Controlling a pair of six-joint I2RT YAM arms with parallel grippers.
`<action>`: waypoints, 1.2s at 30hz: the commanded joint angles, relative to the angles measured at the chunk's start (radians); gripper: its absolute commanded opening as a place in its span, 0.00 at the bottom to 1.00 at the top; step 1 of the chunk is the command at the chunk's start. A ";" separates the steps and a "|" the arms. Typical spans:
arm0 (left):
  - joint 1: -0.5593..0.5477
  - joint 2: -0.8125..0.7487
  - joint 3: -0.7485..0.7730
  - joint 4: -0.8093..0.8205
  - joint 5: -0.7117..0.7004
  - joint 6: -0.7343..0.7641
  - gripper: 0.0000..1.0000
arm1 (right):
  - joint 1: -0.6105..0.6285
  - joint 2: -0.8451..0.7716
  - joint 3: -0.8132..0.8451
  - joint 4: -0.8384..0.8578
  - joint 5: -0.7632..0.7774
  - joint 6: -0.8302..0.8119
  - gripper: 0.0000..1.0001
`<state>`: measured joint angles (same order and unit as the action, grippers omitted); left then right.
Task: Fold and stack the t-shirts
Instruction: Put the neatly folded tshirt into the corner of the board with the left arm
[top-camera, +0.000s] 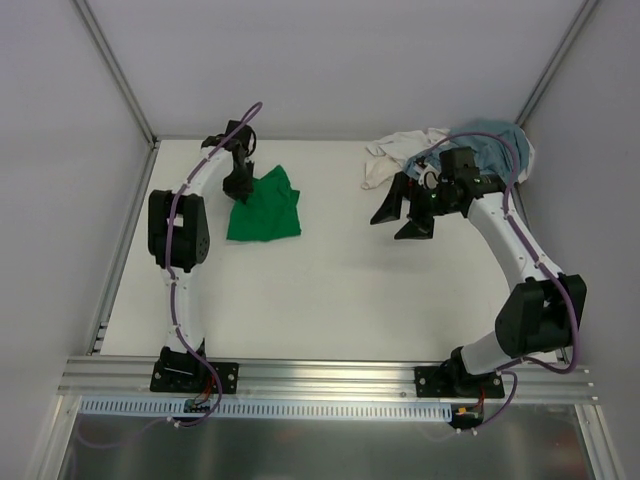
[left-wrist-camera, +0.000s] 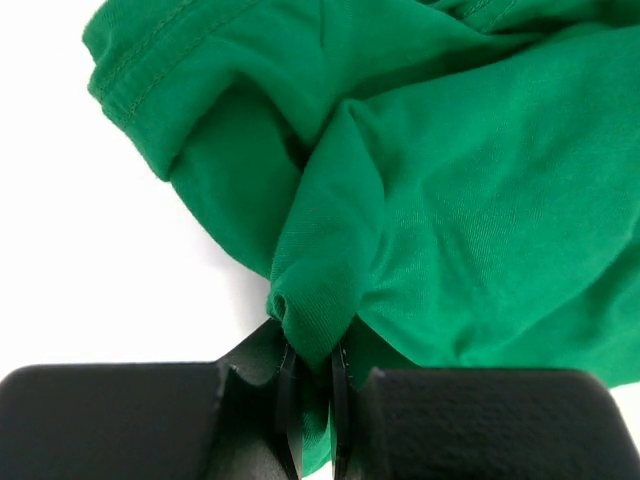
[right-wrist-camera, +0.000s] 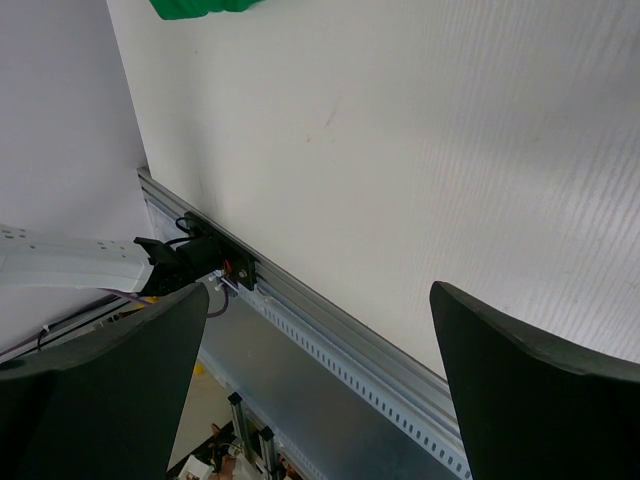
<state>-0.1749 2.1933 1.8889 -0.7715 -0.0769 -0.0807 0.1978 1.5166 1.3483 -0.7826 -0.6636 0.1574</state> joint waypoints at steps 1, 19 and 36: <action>0.035 0.016 0.024 -0.063 -0.121 0.059 0.00 | -0.009 -0.068 -0.005 0.002 -0.031 0.001 0.99; 0.118 0.085 0.091 0.040 -0.340 0.180 0.00 | -0.024 -0.136 -0.103 -0.072 -0.037 -0.007 1.00; 0.167 0.171 0.191 0.293 -0.455 0.303 0.00 | -0.024 -0.105 -0.113 -0.198 -0.011 -0.039 0.99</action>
<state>-0.0307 2.3886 2.0399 -0.5835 -0.4828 0.1856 0.1799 1.4204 1.2446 -0.9321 -0.6704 0.1360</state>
